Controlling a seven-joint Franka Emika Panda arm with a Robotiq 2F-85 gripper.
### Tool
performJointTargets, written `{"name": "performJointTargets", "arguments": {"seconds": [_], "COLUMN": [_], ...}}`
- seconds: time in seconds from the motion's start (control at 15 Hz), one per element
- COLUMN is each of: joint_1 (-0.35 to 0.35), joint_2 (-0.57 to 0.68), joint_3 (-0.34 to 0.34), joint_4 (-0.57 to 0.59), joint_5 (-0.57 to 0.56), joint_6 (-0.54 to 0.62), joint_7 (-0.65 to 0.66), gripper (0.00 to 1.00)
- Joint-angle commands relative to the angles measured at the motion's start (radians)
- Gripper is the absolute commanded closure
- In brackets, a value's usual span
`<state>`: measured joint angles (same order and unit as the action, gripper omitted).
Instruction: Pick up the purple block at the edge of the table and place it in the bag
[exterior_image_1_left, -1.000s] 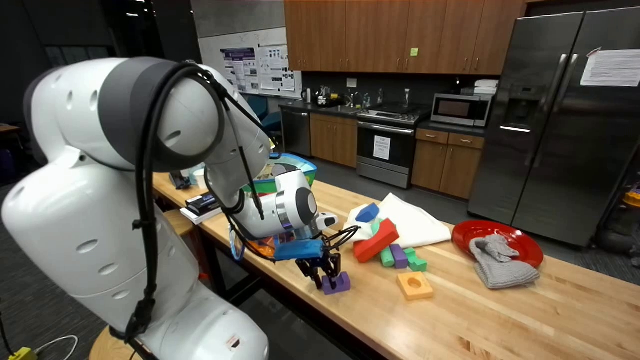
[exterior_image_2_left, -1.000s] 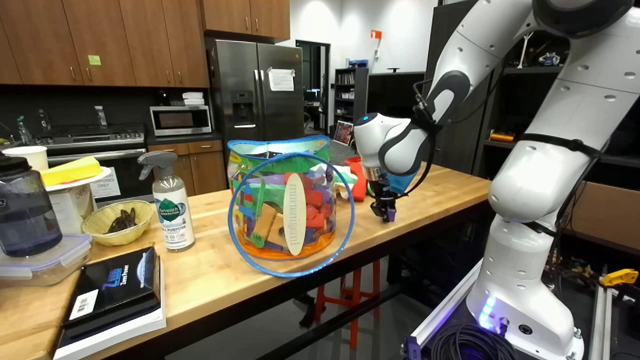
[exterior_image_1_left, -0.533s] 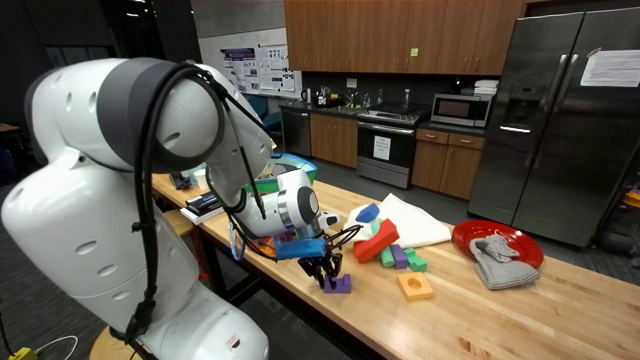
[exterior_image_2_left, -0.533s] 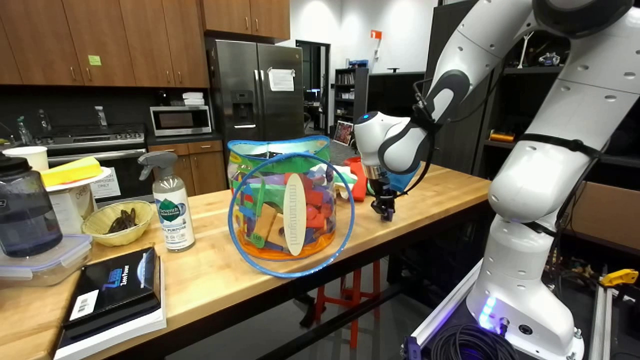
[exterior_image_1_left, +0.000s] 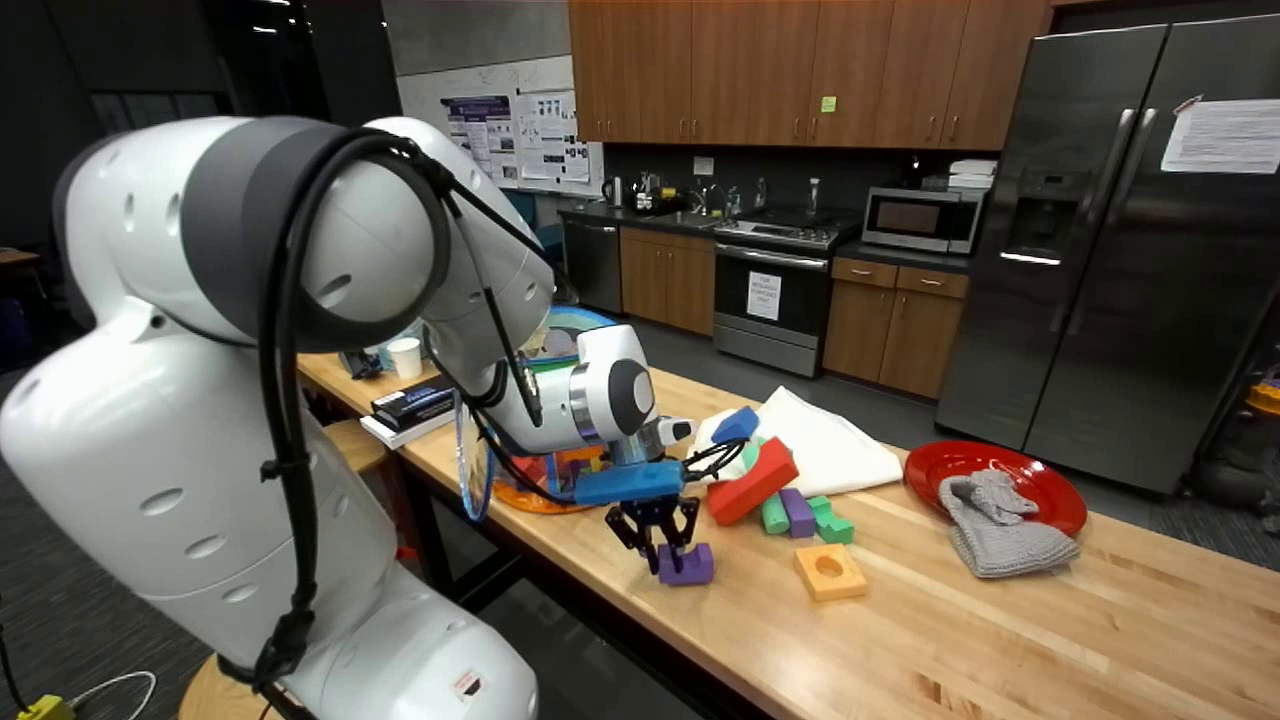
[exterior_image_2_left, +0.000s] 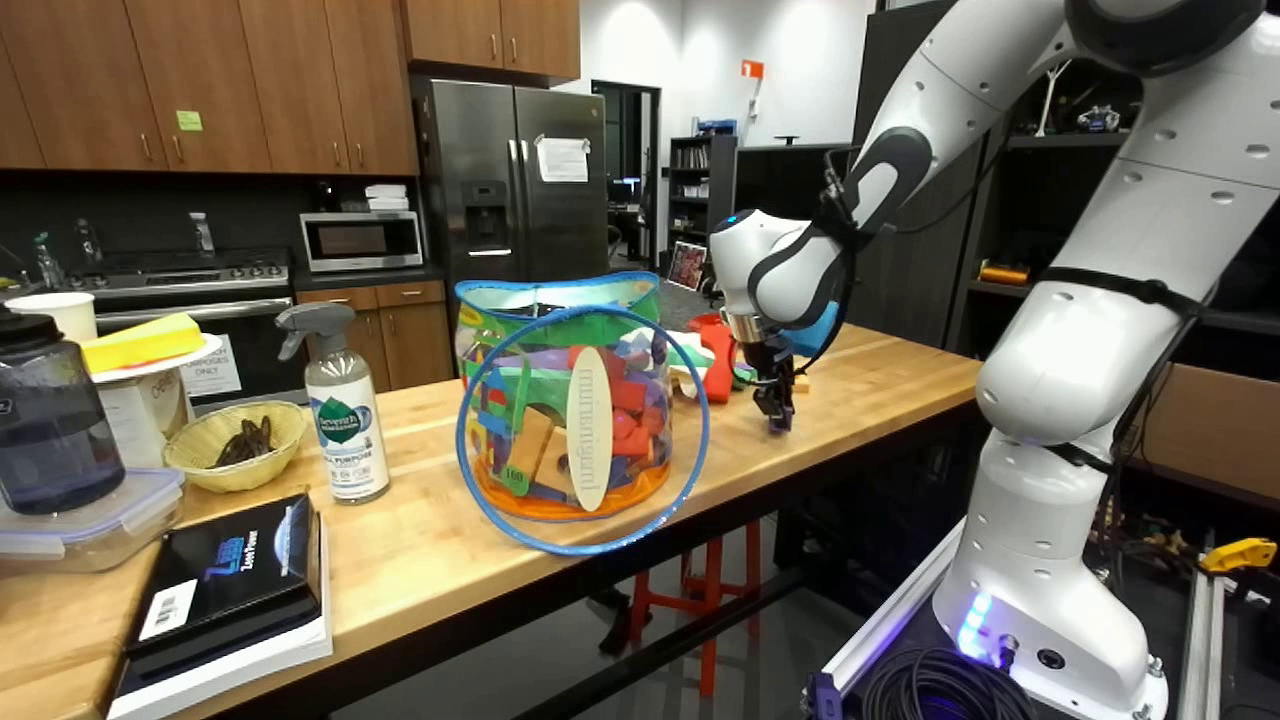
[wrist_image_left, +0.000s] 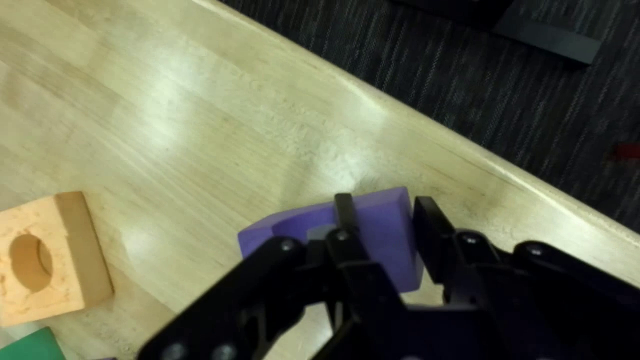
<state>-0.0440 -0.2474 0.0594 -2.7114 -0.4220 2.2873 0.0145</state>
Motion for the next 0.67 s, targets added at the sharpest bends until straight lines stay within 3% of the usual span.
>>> {"name": "performJointTargets", "arguments": {"seconds": [0.0,0.6], "joint_1": [0.010,0.023], "joint_2": [-0.068,-0.117], "joint_3": [-0.039,-0.090], "joint_4": [0.052,0.225], "joint_5": [0.033,0.057], "joint_6": [-0.122,-0.280], "joint_7": [-0.141,-0.364], "gripper": [0.92,0.92]}}
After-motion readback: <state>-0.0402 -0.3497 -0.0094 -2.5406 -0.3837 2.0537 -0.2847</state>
